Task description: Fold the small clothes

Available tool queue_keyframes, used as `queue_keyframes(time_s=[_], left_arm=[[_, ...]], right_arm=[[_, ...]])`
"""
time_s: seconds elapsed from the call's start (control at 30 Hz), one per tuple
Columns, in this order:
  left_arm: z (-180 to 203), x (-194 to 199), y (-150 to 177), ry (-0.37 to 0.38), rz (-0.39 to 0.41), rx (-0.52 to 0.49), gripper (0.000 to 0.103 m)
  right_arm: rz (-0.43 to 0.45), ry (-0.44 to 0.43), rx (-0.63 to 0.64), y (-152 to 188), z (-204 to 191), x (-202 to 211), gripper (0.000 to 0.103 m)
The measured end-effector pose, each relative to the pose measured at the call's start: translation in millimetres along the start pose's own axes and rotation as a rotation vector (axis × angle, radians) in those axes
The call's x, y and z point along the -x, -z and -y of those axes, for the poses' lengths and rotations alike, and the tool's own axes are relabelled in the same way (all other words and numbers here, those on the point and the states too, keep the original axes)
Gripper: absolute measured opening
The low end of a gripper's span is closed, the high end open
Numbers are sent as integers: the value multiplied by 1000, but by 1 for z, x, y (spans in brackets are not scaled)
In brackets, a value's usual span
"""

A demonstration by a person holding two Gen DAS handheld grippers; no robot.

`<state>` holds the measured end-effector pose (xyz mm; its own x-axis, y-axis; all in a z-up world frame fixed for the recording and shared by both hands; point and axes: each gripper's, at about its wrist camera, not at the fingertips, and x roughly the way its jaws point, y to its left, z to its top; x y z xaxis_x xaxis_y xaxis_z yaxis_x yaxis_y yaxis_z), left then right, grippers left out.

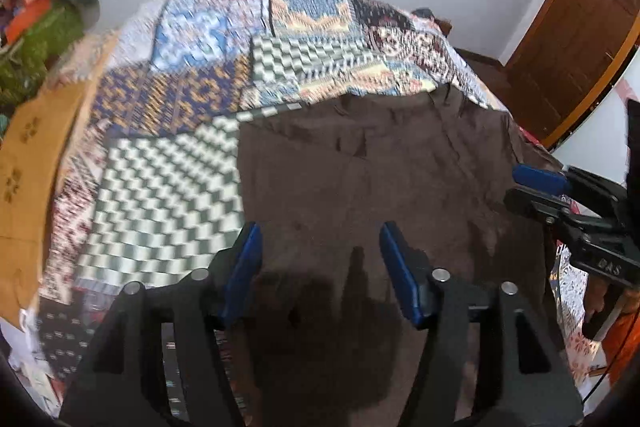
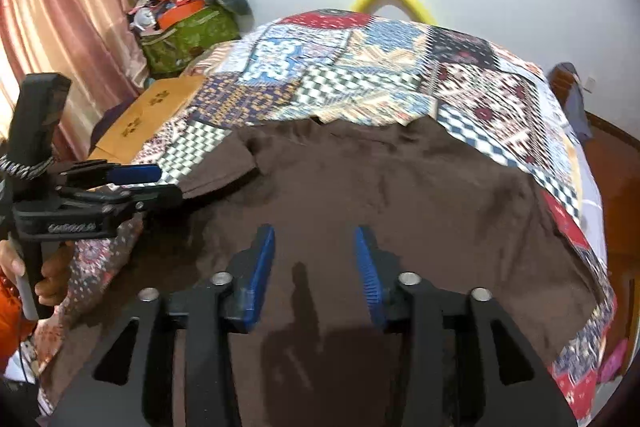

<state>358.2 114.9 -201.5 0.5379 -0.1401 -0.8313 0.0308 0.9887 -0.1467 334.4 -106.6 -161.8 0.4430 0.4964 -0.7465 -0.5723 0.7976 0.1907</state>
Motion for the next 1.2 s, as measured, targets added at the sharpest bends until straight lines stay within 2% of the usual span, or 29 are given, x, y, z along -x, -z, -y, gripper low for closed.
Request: queue_keyframes(time_s=[0.07,0.2,0.33,0.43,0.47,0.57,0.63,0.67,0.7,0.83,0.97,1.1,1.2], left_arm=[[-9,13,2,-26,32,2,67],[-37,11,4,-86,43,31,67],[-76,-14,11,-93,-9,125,67],[-82,-33,22,-79,-42,132,67],[-82,-38,26,-74,-54,124,67],[-75,-47,33,-65,-62,94,67],[-71,-47,34,-73,-49,73,67],[-71,-46,35,-70,-49,72,67],[-72,-47,35,-65,-52,77,67],[-75,-39,36,-52,-45,84,67],[-70,-30,40,-16,-30,82,67],[-55,-40,50,-62,-55,23,67],[-61,-47,58,-62,-58,58,76]], right_arm=[[-11,-33,9,-7,-10,-9,50],[-42,-70,51,-25,-31,-39,50],[-68,-117,53,-39,-46,-73,50],[-114,-142,49,-48,-52,-103,50],[-128,-134,58,-51,-54,-115,49],[-179,-127,68,-53,-58,-135,30],[-171,-118,99,-51,-63,-137,23],[-172,-113,117,-51,-65,-136,10],[-175,-103,138,-49,-68,-136,7],[-142,-66,201,-46,-72,-123,4],[-104,-68,186,-50,-67,-113,3],[-116,-11,199,-47,-65,-119,3],[-126,-4,165,-41,-54,-129,3]])
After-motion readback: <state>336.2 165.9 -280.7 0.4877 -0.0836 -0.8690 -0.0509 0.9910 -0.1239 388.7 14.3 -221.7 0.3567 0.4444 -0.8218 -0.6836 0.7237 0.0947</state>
